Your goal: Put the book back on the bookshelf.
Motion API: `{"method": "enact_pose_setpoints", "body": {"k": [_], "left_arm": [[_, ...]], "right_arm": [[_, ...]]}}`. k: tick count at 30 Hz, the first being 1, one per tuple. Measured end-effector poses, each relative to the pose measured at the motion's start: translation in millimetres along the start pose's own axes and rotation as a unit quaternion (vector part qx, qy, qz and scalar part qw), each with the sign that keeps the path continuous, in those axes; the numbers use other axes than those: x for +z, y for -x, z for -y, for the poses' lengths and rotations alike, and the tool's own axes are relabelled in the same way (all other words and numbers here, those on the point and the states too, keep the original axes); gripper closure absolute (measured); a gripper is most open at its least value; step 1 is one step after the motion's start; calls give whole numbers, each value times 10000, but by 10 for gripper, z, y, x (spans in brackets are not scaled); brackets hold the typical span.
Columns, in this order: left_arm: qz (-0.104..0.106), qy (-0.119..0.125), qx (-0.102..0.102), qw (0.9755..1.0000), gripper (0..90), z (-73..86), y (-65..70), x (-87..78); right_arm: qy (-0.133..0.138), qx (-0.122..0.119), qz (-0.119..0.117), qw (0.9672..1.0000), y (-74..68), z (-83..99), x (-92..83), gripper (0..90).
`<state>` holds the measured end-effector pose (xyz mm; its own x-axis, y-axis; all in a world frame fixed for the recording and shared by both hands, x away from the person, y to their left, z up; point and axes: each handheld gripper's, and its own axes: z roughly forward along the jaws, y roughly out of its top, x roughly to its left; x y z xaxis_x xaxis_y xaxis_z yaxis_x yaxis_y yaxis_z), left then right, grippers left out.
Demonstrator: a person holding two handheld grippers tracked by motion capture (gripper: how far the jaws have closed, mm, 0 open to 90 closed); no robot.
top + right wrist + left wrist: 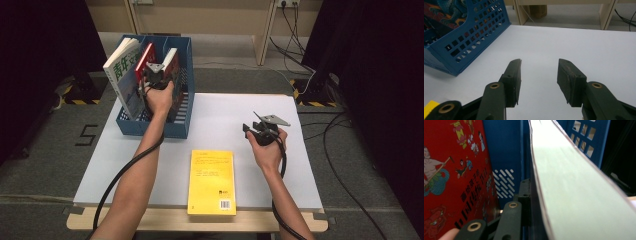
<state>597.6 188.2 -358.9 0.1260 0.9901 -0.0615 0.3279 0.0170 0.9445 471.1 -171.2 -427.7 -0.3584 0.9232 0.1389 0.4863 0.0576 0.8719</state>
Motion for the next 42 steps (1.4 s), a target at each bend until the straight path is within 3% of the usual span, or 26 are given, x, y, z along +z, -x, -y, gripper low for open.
{"method": "enact_pose_setpoints", "body": {"k": [8, 15, 34, 42], "left_arm": [[64, 138, 58, 9999, 742, -17, 30, 55], [-104, 299, 190, 9993, 741, -73, 25, 87], [-218, 250, 259, 9991, 736, -8, 71, 212], [-231, 254, 507, 9981, 710, 0, 103, 190]], "right_arm": [[-2, 16, 9, 10000, 21, -11, -4, 548], [-9, 31, 9, 10000, 38, 4, 4, 548], [19, 84, 23, 10000, 72, 34, -19, 548], [-1, 72, 21, 10000, 66, 63, -25, 547]]}}
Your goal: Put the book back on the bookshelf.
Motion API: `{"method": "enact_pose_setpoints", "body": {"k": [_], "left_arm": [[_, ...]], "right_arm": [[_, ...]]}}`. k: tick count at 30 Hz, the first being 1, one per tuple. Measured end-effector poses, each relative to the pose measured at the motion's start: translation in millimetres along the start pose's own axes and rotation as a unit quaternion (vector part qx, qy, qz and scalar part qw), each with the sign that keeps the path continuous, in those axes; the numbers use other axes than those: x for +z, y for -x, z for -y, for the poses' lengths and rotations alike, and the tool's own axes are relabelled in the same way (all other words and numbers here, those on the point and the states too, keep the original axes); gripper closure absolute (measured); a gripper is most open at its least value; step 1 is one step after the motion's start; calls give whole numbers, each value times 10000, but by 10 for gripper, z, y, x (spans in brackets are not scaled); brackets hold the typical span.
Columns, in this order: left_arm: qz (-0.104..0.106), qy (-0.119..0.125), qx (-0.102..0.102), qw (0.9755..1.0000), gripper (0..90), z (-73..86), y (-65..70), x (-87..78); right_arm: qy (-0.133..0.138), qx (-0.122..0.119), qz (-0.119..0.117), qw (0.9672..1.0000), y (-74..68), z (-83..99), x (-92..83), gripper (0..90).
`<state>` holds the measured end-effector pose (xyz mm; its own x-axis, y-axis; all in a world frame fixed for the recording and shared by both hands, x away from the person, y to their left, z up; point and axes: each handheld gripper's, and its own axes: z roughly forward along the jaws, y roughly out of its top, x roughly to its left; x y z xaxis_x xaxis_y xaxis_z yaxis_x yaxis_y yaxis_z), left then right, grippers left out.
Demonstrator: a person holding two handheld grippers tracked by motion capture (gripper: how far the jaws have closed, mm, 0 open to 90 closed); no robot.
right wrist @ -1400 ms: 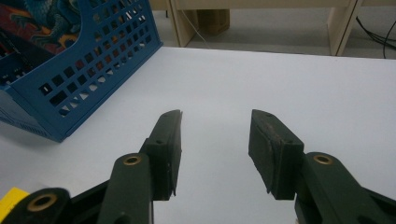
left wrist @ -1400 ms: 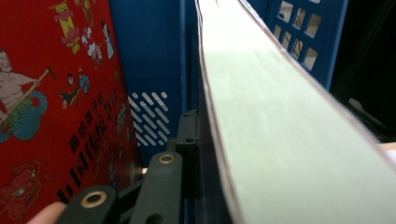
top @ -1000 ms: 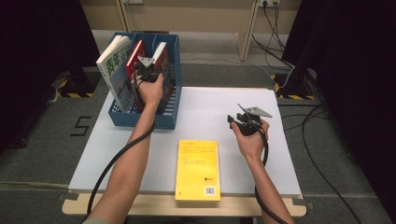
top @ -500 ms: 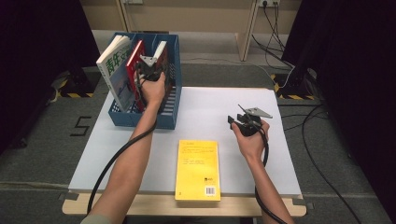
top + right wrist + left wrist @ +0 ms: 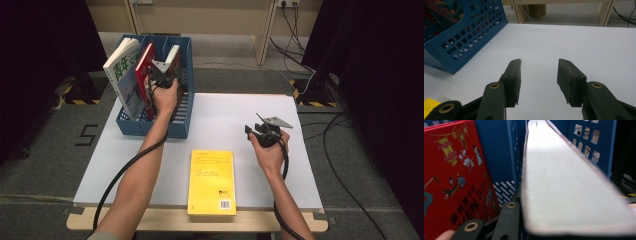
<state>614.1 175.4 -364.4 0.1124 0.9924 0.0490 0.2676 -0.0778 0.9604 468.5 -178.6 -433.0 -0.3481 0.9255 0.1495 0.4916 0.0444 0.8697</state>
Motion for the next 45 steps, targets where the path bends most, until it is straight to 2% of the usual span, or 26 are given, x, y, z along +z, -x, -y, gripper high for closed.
{"method": "enact_pose_setpoints", "body": {"k": [3, 7, 10, 16, 18, 26, 32, 34, 40, 45], "left_arm": [[58, 12, -48, 10000, 652, -21, 5, -35], [-47, 139, -32, 9999, 605, -53, 2, -127], [-120, 152, -63, 9998, 577, -66, -24, -198], [-74, 176, -151, 9997, 557, -83, -60, -294], [-33, 141, -249, 9996, 533, -74, -78, -320], [104, 15, -338, 9994, 471, 34, -115, -459], [276, -107, -471, 9985, 455, 108, -134, -574], [322, -138, -439, 9984, 450, 123, -133, -612], [473, -223, -577, 9970, 438, 203, -144, -726], [599, -237, -617, 9960, 436, 233, -148, -819]], "right_arm": [[6, 9, -3, 10000, -5, -3, -3, 547], [-4, 0, -3, 10000, -6, -1, -4, 548], [-7, -1, -10, 10000, -12, -1, -6, 548], [-4, -31, -24, 10000, -44, -9, -2, 547], [8, -43, -30, 10000, -51, -11, 4, 548], [-47, -54, -32, 10000, -82, -23, 6, 547], [-56, -60, -45, 10000, -103, -38, 1, 546], [-54, -70, -34, 10000, -102, -43, -4, 546], [-66, -57, -52, 9999, -107, -55, -5, 546], [-94, -51, -44, 9999, -122, -71, -21, 546]]}}
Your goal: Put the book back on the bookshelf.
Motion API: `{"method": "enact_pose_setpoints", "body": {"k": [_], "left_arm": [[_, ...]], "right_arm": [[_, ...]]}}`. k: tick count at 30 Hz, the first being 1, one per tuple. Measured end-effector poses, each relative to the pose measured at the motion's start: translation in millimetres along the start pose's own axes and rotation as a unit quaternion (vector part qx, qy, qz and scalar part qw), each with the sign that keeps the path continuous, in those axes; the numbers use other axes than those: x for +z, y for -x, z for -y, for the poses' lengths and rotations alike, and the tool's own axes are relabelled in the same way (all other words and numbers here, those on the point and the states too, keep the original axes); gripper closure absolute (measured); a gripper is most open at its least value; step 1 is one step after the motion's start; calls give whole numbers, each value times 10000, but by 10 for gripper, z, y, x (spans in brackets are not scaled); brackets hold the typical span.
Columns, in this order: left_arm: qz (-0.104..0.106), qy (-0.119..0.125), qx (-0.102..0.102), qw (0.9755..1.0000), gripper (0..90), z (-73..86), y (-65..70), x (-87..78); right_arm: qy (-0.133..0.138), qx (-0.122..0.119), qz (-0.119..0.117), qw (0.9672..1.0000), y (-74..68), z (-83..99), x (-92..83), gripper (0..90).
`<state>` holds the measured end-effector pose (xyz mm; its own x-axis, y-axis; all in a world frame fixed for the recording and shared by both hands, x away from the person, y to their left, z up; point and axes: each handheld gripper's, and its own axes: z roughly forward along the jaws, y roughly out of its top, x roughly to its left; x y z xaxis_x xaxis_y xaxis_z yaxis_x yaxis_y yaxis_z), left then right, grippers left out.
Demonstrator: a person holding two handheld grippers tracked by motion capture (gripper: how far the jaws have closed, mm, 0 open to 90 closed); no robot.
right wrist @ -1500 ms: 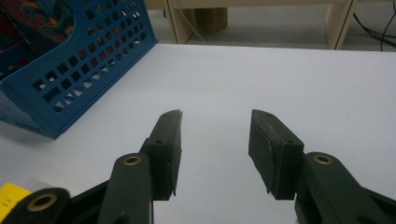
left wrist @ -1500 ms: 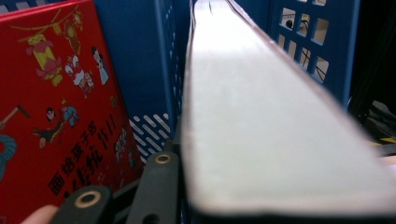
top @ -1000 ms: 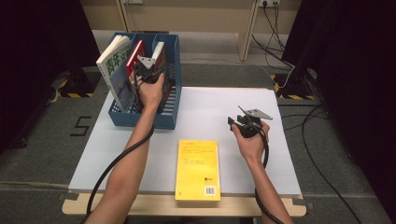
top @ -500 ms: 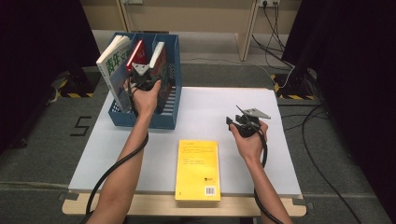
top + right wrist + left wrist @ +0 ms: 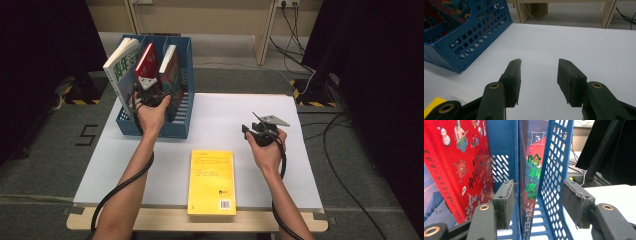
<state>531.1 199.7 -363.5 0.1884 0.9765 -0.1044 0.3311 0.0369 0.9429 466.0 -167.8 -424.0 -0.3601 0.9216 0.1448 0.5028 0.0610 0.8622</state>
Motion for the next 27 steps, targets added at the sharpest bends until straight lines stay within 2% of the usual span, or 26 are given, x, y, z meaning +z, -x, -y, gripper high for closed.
{"method": "enact_pose_setpoints", "body": {"k": [3, 6, 9, 18, 22, 27], "left_arm": [[29, -31, 9, 10000, 433, 9, -10, -56], [28, -1, 111, 9999, 434, 56, -6, -124], [135, -34, 36, 9999, 435, 115, 0, -189], [350, -181, 131, 9991, 435, 276, 43, -342], [453, -215, 50, 9987, 436, 392, 41, -418], [526, -331, 87, 9980, 437, 530, 37, -507]], "right_arm": [[17, -8, 1, 10000, -5, -5, -4, 545], [3, 1, -6, 10000, -9, -11, -9, 545], [-31, -8, -9, 10000, -17, -15, -4, 545], [-57, -32, 10, 10000, -36, -38, -13, 545], [-73, -31, 12, 10000, -41, -44, -21, 544], [-88, -32, 9, 10000, -45, -43, -22, 543]]}}
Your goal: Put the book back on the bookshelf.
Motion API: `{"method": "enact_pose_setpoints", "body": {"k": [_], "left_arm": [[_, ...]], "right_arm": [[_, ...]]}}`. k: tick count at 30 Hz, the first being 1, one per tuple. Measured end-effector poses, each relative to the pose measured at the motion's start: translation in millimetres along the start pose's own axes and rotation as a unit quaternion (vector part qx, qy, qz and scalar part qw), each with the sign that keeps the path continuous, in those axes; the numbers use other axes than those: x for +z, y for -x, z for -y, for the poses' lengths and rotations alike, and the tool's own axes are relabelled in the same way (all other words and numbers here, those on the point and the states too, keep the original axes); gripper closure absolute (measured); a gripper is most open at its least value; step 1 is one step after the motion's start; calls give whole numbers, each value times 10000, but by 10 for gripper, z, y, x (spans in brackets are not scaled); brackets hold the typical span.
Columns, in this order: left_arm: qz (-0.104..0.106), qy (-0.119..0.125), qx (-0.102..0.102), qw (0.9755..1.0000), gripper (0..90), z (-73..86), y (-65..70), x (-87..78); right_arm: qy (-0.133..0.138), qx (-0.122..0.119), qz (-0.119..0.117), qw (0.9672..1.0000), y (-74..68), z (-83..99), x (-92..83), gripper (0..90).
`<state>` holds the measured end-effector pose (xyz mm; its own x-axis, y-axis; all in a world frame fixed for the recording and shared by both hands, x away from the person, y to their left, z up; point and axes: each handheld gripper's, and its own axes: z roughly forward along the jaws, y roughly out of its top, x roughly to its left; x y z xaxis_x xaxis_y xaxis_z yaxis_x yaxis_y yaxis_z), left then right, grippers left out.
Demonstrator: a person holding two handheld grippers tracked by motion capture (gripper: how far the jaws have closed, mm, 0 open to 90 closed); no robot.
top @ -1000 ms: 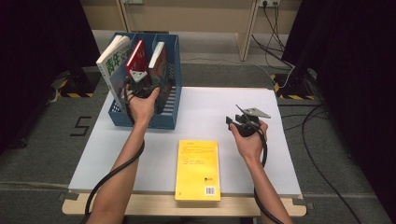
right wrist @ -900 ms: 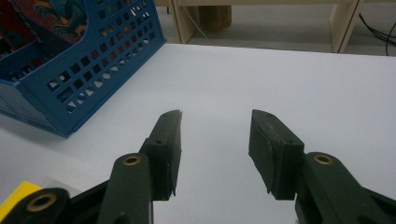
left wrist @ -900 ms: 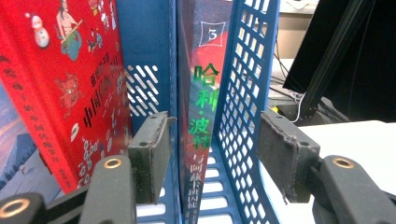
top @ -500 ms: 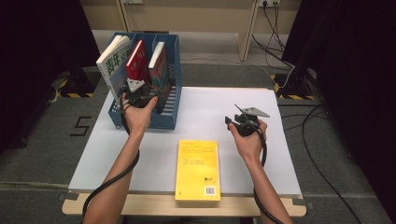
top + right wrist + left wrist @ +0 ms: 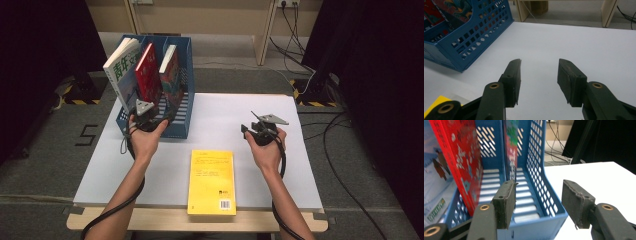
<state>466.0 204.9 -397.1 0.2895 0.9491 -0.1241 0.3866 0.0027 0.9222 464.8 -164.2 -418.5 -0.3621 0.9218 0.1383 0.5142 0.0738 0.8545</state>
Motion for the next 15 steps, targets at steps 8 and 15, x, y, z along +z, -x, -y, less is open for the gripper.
{"method": "enact_pose_setpoints", "body": {"k": [8, 15], "left_arm": [[231, -190, 62, 9995, 437, 195, 105, -70], [324, -362, 138, 9987, 435, 377, 183, -95]], "right_arm": [[-50, 3, -41, 10000, -37, 21, 21, 542], [-87, 2, -67, 9999, -46, 38, 8, 543]]}}
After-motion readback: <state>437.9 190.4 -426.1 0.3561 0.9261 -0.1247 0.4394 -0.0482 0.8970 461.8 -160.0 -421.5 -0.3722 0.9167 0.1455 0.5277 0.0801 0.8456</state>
